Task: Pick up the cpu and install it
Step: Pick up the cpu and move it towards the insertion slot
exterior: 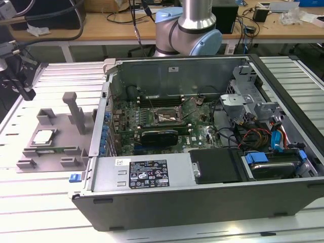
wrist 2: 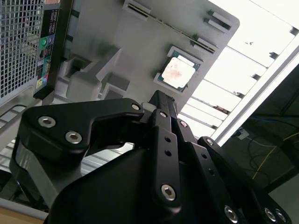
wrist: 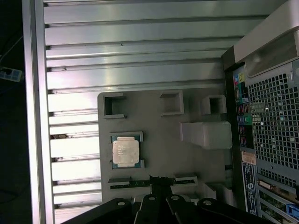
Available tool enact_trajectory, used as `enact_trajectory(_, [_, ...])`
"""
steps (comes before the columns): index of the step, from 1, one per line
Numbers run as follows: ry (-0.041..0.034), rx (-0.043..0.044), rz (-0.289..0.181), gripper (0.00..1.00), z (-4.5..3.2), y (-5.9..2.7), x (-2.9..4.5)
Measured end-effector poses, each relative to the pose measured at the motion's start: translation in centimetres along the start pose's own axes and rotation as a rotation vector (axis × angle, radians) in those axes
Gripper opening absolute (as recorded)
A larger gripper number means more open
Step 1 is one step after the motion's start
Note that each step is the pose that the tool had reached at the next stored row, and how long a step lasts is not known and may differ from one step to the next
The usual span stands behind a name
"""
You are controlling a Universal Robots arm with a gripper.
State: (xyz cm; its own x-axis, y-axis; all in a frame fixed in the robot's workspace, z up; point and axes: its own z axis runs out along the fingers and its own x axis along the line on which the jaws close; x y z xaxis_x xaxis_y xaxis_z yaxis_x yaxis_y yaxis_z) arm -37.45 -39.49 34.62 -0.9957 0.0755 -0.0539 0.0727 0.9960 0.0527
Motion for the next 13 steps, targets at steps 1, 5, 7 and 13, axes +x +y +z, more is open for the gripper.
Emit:
enact_trajectory(1, [0.0001,0.0,0.0,0.11,0.02,-0.01,0.01])
enact_trajectory(5, [-0.0003,-0.0001,0.0,0.11,0.49,-0.04,0.17])
enact_trajectory(7, [-0.0003,-0.0001,0.0,0.11,0.82,-0.07,0.27])
enact_trajectory(13, [-0.0029,-0.0003,0.0,0.11,1.91,-0.15,0.66])
